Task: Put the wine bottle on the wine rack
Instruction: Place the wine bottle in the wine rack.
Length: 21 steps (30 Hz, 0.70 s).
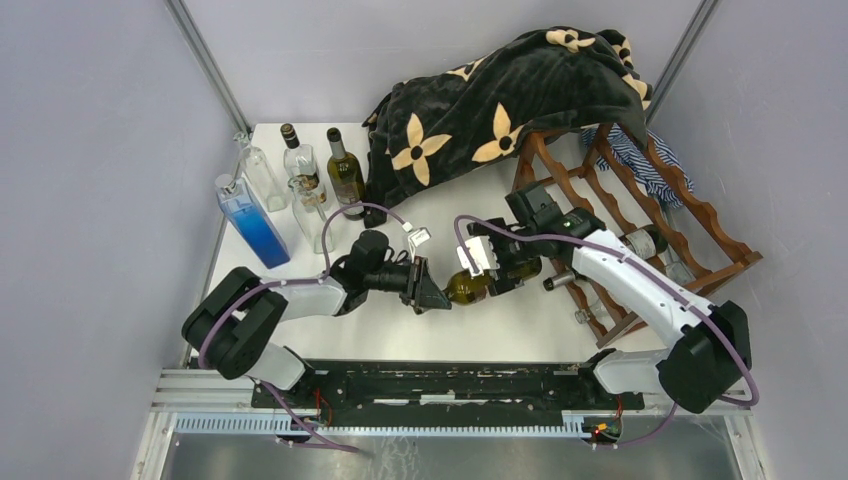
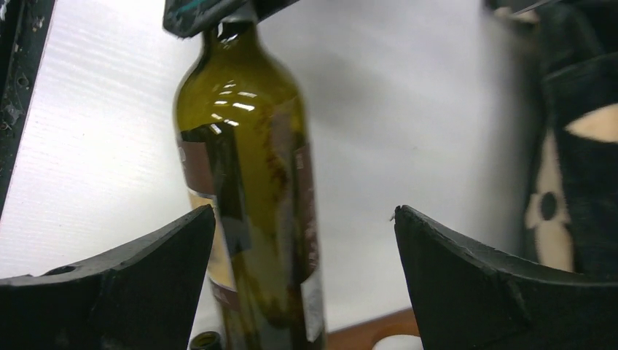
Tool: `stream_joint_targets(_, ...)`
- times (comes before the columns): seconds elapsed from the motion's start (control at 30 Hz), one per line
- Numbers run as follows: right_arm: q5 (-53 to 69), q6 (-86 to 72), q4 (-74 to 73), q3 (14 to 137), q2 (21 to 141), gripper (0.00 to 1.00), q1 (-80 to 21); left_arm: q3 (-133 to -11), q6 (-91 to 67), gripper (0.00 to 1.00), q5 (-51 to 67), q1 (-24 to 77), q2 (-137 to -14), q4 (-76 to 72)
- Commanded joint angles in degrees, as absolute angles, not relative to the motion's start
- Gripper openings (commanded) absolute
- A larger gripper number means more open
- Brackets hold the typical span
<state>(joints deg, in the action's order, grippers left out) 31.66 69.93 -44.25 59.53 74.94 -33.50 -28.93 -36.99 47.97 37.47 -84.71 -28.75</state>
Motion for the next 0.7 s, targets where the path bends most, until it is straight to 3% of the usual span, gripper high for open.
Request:
stream_joint_targets(0.0,35.52,73.09,-51.87,67.53,73.91,0.98,-33.62,-29.27,-41.75,0.02,50.44,37.79,-84.35,-42.71)
stream_joint_targets(0.43,44.93,66.14,-51.68,72.03,71.67,0.98,-25.87,-37.08,-42.77,0.02,47.38,37.79,-94.12,-47.5)
stream_joint_targets(0.67,51.09,64.54,-50.56,71.9,70.38,0.98,-21.21,-41.02,-48.49,0.02,47.78,37.95,-100.89,-56.97)
